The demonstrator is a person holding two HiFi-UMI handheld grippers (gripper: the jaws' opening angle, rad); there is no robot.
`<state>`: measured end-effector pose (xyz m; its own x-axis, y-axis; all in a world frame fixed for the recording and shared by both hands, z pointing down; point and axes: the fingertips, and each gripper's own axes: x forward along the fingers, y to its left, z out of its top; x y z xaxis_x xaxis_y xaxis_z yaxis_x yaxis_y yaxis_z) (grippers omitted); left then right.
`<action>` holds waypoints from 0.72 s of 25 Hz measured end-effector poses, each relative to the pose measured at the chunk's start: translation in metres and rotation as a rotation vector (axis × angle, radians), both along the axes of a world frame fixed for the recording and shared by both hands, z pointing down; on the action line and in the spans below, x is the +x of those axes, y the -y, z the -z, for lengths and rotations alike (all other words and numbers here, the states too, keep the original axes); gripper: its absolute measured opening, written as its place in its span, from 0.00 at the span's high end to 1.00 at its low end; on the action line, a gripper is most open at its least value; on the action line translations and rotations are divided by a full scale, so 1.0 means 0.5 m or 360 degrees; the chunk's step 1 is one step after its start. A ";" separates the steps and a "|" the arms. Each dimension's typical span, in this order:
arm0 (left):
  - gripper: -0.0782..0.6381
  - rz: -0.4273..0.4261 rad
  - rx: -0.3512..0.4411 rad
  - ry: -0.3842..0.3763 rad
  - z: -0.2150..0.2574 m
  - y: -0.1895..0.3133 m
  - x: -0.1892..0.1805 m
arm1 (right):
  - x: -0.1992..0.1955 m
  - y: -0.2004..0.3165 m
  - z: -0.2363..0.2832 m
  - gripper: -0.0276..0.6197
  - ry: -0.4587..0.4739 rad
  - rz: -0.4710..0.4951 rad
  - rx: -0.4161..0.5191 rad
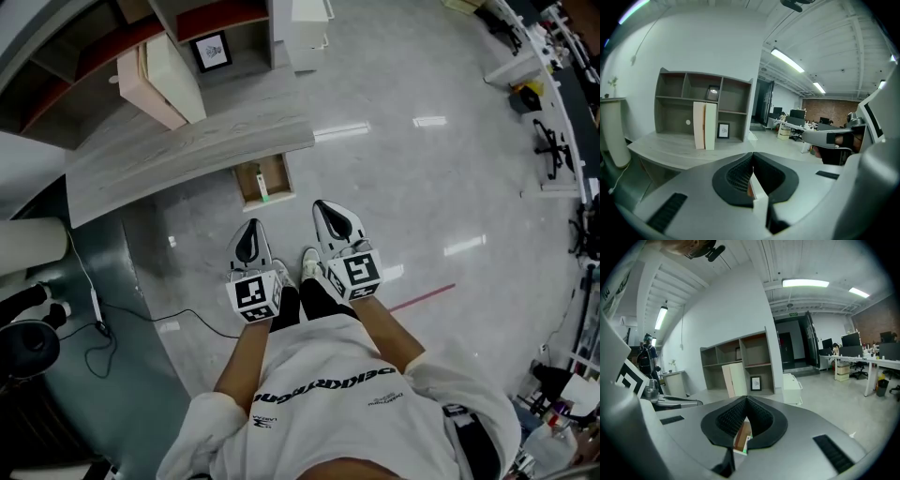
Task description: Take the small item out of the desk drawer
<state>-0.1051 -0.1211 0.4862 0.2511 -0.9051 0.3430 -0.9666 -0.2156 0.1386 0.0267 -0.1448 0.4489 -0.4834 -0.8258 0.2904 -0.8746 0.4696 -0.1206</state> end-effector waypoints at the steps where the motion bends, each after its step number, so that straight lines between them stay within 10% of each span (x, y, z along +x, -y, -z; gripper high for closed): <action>1: 0.87 0.0014 -0.0022 -0.0004 -0.020 0.006 -0.001 | -0.003 0.005 -0.016 0.91 0.0000 0.0005 -0.0014; 18: 0.87 0.0110 -0.0297 0.0012 -0.322 0.082 0.003 | -0.018 0.050 -0.257 0.91 0.0036 0.0055 -0.0203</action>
<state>-0.1034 -0.1622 0.6474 0.1877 -0.8406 0.5081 -0.9793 -0.1202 0.1629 0.0178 -0.1700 0.5776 -0.5183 -0.7659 0.3805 -0.8547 0.4788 -0.2006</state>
